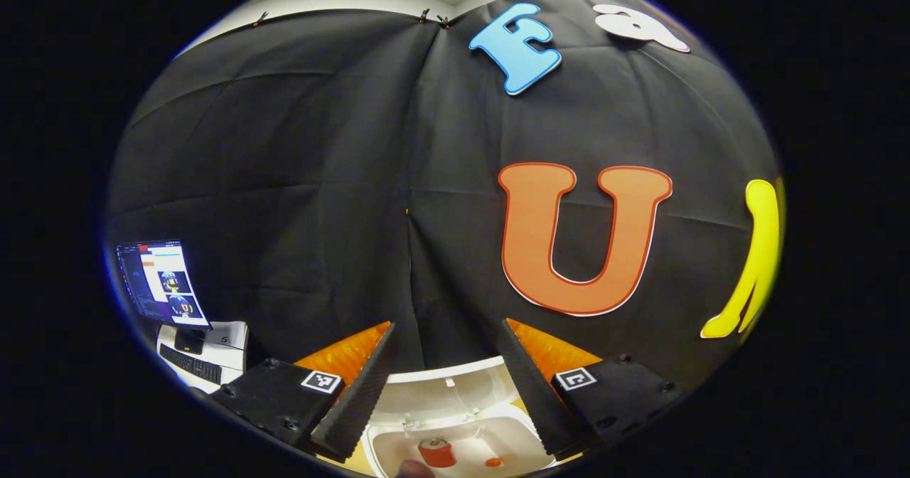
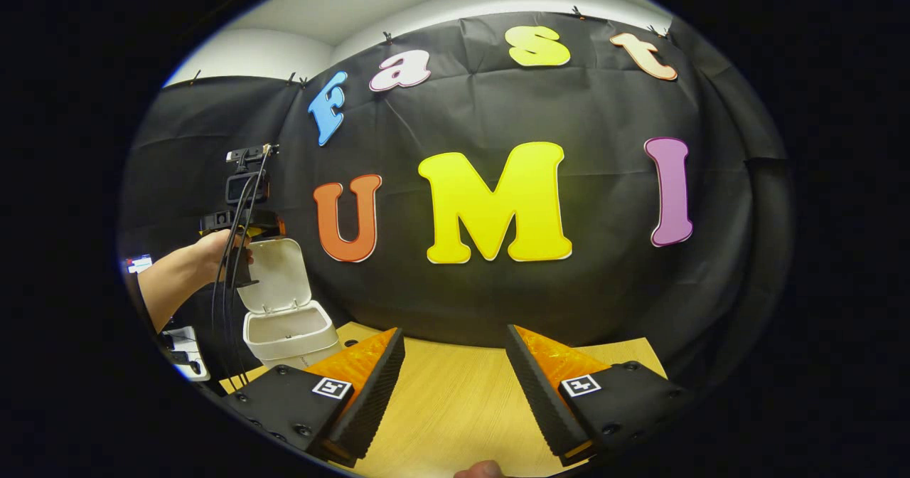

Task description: Press the lid of the desktop garbage bin to open it, pick up the crumpled paper on the desktop and throw it into the bin, then pick up the pop can on the desktop and drop it into the bin, and finally close the garbage bin lid.

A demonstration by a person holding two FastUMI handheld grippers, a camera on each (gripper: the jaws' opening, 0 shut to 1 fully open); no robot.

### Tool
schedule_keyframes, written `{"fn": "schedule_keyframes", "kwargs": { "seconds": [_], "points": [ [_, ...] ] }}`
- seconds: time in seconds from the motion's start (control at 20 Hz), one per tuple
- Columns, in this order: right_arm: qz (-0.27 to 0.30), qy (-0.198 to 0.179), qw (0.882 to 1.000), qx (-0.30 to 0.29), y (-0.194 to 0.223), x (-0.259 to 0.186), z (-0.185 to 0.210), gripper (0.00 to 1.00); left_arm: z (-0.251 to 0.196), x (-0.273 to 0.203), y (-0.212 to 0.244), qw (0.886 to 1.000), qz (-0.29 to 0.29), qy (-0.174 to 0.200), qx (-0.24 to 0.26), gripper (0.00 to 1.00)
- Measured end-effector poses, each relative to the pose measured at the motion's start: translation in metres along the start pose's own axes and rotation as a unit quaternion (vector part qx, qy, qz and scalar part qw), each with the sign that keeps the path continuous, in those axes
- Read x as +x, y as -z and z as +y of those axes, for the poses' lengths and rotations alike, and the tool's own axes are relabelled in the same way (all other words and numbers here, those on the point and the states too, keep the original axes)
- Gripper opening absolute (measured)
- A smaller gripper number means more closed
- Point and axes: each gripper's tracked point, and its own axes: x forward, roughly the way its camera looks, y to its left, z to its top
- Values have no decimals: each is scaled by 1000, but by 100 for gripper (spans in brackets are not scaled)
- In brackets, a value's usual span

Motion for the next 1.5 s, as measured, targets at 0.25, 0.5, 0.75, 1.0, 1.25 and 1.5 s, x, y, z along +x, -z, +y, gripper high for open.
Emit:
{"fn": "schedule_keyframes", "kwargs": {
  "seconds": [0.25,0.5,0.75,1.0,1.25,1.5],
  "points": [
    [-3,-21,1000,-11,8,-9,6,90,-13,-46,26,999,15,14,-29,93],
    [12,-33,999,-26,26,-18,-10,90,-30,-91,79,998,46,22,-39,92],
    [23,-13,998,-57,44,-21,-47,91,-35,-109,132,996,72,19,-48,92],
    [38,7,998,-45,57,-27,-66,91,-38,-112,167,996,82,26,-20,89],
    [37,9,999,-39,64,-30,-67,89,-41,-114,192,995,96,42,-3,92],
    [39,17,999,-7,72,-29,-69,91,-42,-112,201,995,77,53,23,93]
  ]
}}
